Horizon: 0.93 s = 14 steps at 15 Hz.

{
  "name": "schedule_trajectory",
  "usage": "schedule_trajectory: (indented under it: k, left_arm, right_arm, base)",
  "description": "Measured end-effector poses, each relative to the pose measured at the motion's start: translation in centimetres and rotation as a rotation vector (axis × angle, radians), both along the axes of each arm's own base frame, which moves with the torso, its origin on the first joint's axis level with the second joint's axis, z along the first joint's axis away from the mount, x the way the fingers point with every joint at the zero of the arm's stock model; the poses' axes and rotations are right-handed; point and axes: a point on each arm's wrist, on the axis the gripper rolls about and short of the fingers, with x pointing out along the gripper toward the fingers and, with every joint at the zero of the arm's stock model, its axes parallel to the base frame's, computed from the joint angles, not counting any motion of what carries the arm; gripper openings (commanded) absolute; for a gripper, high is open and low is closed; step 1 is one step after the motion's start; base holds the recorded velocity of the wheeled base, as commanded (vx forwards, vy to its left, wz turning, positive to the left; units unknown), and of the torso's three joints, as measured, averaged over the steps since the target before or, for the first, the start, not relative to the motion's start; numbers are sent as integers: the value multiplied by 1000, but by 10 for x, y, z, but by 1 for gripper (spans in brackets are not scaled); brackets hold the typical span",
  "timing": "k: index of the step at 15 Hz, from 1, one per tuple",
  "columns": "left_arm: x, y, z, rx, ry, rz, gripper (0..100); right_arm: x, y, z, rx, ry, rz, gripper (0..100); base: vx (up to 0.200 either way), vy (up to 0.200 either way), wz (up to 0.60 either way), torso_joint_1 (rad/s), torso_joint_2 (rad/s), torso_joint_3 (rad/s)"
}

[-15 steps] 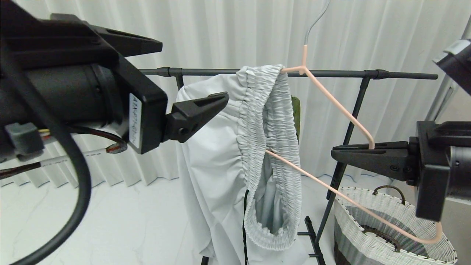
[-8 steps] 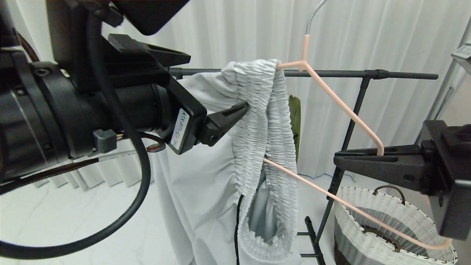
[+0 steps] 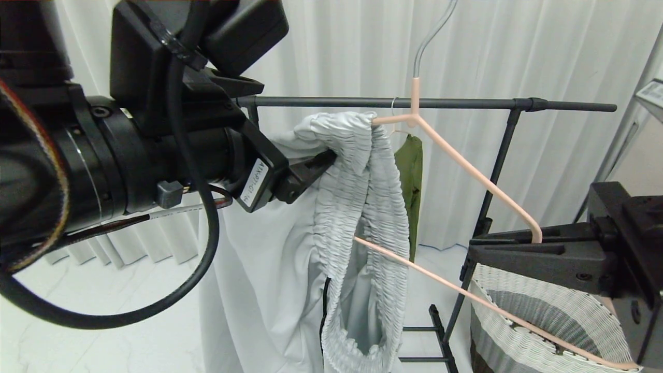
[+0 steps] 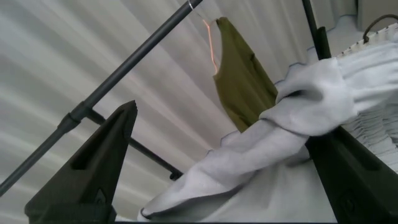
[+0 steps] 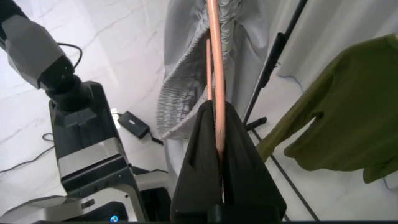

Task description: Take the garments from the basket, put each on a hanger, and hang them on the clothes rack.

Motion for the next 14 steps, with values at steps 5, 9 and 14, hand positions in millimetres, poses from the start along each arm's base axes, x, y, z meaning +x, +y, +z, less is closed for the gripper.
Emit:
schedule_trajectory:
  k: [5, 9, 14]
  left_arm:
    - [2, -2, -4, 10, 14, -17, 0]
    - [1, -3, -10, 22, 32, -51, 0]
    - [0, -2, -13, 27, 36, -47, 0]
  right_arm:
    - [-1, -1, -1, -13, 8, 2, 0]
    - [-1, 0, -1, -11, 7, 2, 0]
    - [1, -1, -2, -13, 4, -15, 100]
  base:
    - [0, 0, 0, 0, 0, 0]
    - [0, 0, 0, 0, 0, 0]
    - [0, 0, 0, 0, 0, 0]
